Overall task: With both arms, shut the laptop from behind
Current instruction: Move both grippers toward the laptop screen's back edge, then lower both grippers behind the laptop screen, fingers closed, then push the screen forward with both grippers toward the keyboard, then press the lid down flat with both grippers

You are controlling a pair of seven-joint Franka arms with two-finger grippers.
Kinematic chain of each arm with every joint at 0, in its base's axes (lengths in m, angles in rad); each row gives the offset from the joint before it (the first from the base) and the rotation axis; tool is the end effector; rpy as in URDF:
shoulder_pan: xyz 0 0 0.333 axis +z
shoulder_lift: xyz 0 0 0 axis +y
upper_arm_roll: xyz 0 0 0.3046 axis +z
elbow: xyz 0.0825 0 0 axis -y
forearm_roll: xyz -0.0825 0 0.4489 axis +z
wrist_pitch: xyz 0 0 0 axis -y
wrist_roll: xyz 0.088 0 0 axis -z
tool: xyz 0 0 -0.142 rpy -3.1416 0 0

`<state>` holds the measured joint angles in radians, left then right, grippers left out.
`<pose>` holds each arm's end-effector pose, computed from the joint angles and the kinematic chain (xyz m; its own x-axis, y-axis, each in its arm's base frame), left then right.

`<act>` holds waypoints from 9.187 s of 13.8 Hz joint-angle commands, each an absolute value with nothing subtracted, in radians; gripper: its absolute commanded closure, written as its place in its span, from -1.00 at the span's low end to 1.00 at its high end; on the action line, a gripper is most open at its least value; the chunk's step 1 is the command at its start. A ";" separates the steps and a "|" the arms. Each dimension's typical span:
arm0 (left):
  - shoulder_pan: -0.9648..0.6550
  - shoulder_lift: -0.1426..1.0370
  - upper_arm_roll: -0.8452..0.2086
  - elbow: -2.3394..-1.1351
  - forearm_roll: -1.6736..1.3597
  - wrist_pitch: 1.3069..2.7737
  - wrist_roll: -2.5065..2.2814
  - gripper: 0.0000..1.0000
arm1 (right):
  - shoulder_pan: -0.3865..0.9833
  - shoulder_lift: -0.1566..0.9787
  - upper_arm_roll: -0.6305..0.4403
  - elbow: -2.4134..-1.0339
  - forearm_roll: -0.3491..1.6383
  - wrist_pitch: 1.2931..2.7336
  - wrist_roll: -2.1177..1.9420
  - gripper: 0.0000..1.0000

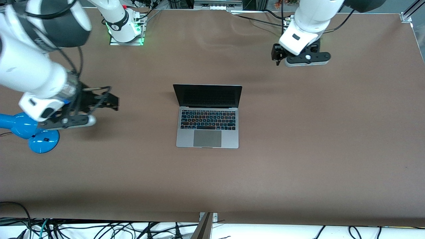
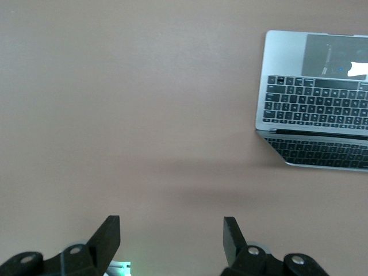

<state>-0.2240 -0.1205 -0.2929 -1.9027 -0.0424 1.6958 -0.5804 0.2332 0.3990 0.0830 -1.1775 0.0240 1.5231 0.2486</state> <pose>0.4976 -0.2937 0.4796 0.9939 0.0758 -0.0800 0.0724 -0.9964 -0.0444 0.6901 0.2183 0.5160 0.9959 0.0636 -0.0643 0.0610 -0.9973 -0.0416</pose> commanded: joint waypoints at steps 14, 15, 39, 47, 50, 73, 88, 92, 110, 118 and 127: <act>-0.233 -0.072 -0.465 -1.983 -0.143 1.853 -0.819 1.00 | 0.410 0.436 0.202 -1.354 0.160 1.532 0.686 0.35; -0.233 -0.071 -0.466 -1.983 -0.143 1.864 -0.818 1.00 | 0.410 0.446 0.221 -1.355 0.160 1.532 0.687 0.40; -0.259 0.271 -0.488 -1.960 -0.023 2.166 -0.905 1.00 | 0.477 0.597 0.296 -1.370 0.155 1.641 0.707 1.00; -0.259 0.340 -0.480 -1.885 0.020 2.164 -0.936 1.00 | 0.477 0.581 0.339 -1.359 0.158 1.620 0.753 1.00; -0.259 0.341 -0.479 -1.885 0.020 2.164 -0.936 1.00 | 0.474 0.566 0.348 -1.359 0.156 1.606 0.758 1.00; -0.255 0.368 -0.474 -1.858 0.055 2.192 -0.943 1.00 | 0.462 0.621 0.339 -1.359 -0.005 1.790 0.739 1.00; -0.259 0.526 -0.437 -1.704 0.138 2.181 -0.965 1.00 | 0.463 0.643 0.278 -1.359 -0.023 1.914 0.646 1.00; -0.261 0.564 -0.430 -1.664 0.164 2.177 -0.966 1.00 | 0.463 0.661 0.246 -1.359 -0.023 1.939 0.597 1.00; -0.301 0.764 -0.378 -1.479 0.265 2.175 -1.015 1.00 | 0.462 0.764 0.178 -1.361 -0.052 2.117 0.489 1.00; -0.308 0.815 -0.362 -1.436 0.267 2.175 -1.020 1.00 | 0.463 0.814 0.156 -1.361 -0.052 2.206 0.468 1.00; -0.327 0.870 -0.333 -1.381 0.267 2.177 -1.020 1.00 | 0.463 0.850 0.135 -1.362 -0.052 2.267 0.420 1.00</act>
